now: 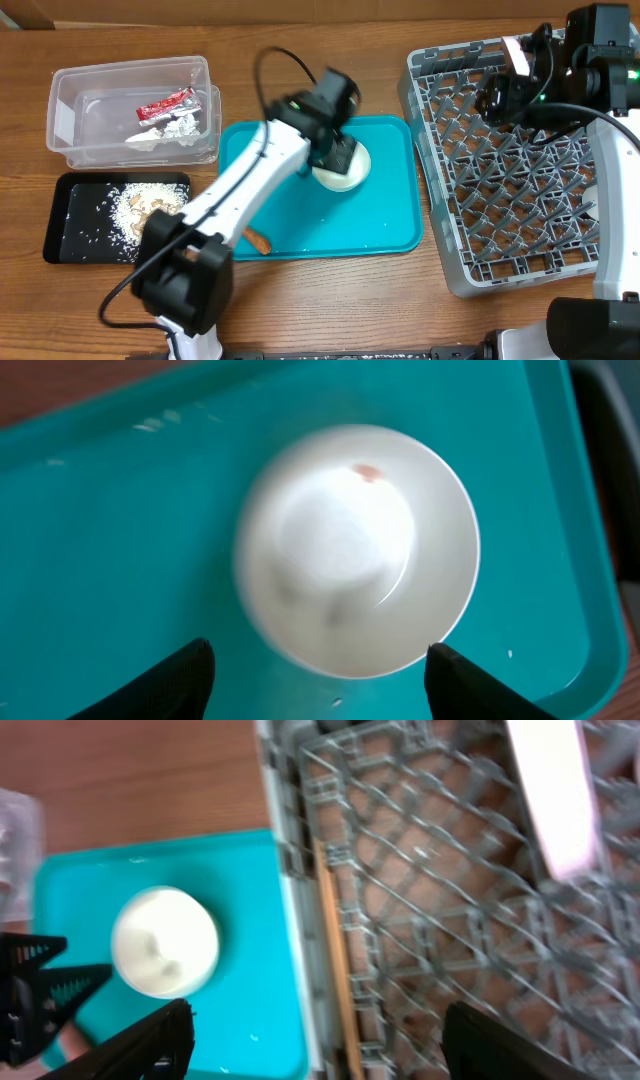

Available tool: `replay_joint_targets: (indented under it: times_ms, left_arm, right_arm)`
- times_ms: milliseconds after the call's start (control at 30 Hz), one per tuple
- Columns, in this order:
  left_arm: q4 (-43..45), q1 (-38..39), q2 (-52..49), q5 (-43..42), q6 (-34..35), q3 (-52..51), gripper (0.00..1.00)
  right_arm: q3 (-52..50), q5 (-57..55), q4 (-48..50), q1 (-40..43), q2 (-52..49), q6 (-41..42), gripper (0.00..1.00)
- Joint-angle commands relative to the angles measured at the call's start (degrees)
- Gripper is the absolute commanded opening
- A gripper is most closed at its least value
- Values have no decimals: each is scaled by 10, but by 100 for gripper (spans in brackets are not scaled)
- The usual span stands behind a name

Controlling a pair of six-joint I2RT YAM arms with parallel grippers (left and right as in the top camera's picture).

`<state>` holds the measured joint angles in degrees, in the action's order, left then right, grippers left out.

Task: Sort waste into correct bins and load items into the dishwasher
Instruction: 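Carry the white bowl right and set it on the teal tray, then reach the right gripper to the white bowl and grasp its rim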

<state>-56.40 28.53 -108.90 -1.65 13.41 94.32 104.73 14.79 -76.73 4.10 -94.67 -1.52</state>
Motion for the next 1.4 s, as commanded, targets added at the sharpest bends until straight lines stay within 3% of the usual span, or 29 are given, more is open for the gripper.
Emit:
replay_joint_targets:
  times_ms: [0,233,500,1100,1267,1367]
  left_arm:
    - [-28,-51,57,5,23,49,73]
    - [-79,-184,125,-46,40,53,78]
    - [-138,-297,146,-59,40,53,82]
    - [-143,-304,146,-59,35,53,84]
    - [-143,-304,146,-59,35,53,84]
    - [-143,-304,146,-59,35,53,84]
  right_arm:
    - [3,69,24,-24,2,3,82]
    - [-24,70,54,-115,-19,3,84]
    - [-25,63,55,-185,-124,33,79]
    - [-25,63,73,-219,-316,74,63]
    - [-25,32,80,-229,-337,93,44]
    - [-25,2,81,-230,-338,112,19]
